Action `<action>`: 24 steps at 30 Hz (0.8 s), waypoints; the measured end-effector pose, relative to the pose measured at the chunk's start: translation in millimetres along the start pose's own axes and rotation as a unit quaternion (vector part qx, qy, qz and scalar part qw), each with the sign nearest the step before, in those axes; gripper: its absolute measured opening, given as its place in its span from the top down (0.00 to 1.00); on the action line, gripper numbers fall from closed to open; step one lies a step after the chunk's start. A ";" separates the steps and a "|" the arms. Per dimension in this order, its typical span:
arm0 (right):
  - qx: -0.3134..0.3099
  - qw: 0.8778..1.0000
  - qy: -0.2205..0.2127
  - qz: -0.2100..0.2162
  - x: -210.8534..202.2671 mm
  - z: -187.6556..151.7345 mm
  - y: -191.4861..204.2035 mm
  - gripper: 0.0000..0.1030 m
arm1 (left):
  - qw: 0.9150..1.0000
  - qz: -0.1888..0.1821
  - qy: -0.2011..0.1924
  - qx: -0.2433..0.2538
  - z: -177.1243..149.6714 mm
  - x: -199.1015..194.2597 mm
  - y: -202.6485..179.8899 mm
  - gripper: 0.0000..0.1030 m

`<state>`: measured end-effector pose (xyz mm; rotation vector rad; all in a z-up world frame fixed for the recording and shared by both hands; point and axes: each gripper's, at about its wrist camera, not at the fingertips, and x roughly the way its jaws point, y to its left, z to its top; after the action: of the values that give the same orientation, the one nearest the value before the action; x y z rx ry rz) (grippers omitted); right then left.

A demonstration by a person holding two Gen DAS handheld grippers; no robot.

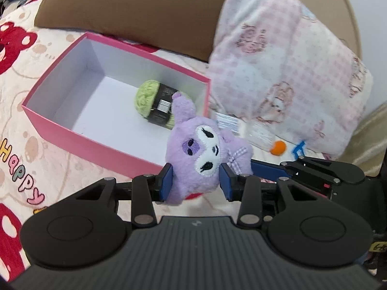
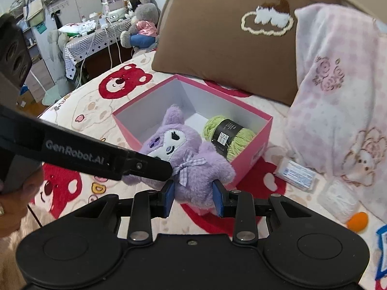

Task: Organize objects
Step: 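Lift the purple plush with the left gripper and carry it over the box, then lower the purple plush into the pink box beside the yarn with the left gripper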

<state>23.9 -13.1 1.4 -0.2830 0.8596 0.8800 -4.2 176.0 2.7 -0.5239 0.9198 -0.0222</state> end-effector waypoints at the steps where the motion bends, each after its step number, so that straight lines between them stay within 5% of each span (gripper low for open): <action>1: 0.005 1.000 0.012 0.002 9.6 6.8 -3.4 0.63 | 1.000 0.003 0.003 -0.001 4.7 5.9 3.6 0.63; 11: 0.002 0.996 0.085 -0.008 82.8 50.1 -13.4 0.63 | 0.998 0.021 0.036 -0.041 52.1 61.0 54.1 0.62; 24: -0.027 0.986 0.159 -0.051 150.9 73.5 -1.9 0.63 | 0.993 0.016 0.068 -0.095 72.4 114.7 99.9 0.60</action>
<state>116.2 109.9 -65.9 -0.5199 1.1065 0.7738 101.5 266.8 -92.1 -0.6915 1.0699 0.0597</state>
